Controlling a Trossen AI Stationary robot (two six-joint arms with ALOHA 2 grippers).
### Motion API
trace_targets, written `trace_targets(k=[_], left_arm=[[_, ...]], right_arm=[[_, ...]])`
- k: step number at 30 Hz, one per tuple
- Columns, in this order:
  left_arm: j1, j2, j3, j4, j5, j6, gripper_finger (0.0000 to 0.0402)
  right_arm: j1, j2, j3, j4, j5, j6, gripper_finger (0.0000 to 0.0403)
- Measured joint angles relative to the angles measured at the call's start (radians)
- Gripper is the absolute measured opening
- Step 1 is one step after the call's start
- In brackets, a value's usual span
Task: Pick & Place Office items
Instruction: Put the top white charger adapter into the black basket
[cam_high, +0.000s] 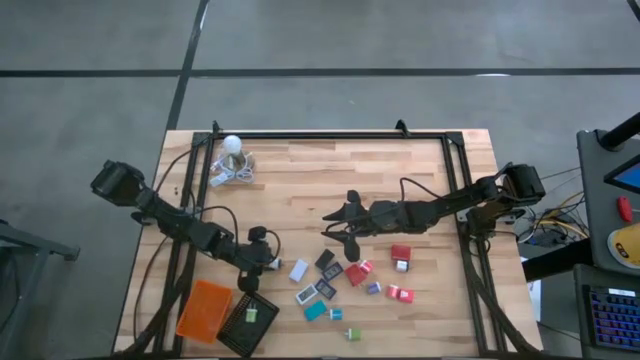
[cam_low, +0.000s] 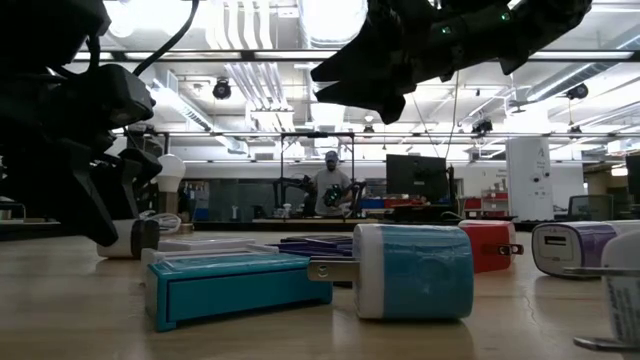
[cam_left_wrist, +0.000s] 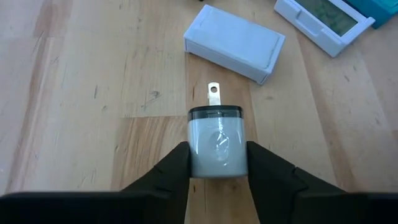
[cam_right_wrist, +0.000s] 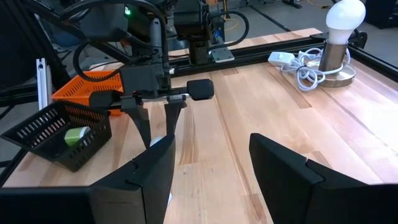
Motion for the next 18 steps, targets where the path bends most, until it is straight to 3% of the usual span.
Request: trace_targets(k=[5,14,18], left_arm=[[0.0,-0.048,0.012,-0.021,0.0,0.046,0.0134],[0.0,-0.246,0.102,-0.28,0.003,0.018,0.0134],[0.0,-0.335,0.143,-0.341,0.106,-0.053,0.0134]], right_arm=[[0.0,0.0,0.0,0.0,0.0,0.0,0.0203],[0.0,0.0,0.0,-0.004,0.0,-0.003,0.0203],[0.0,0.0,0.0,-0.005,0.0,-0.004,0.0203]])
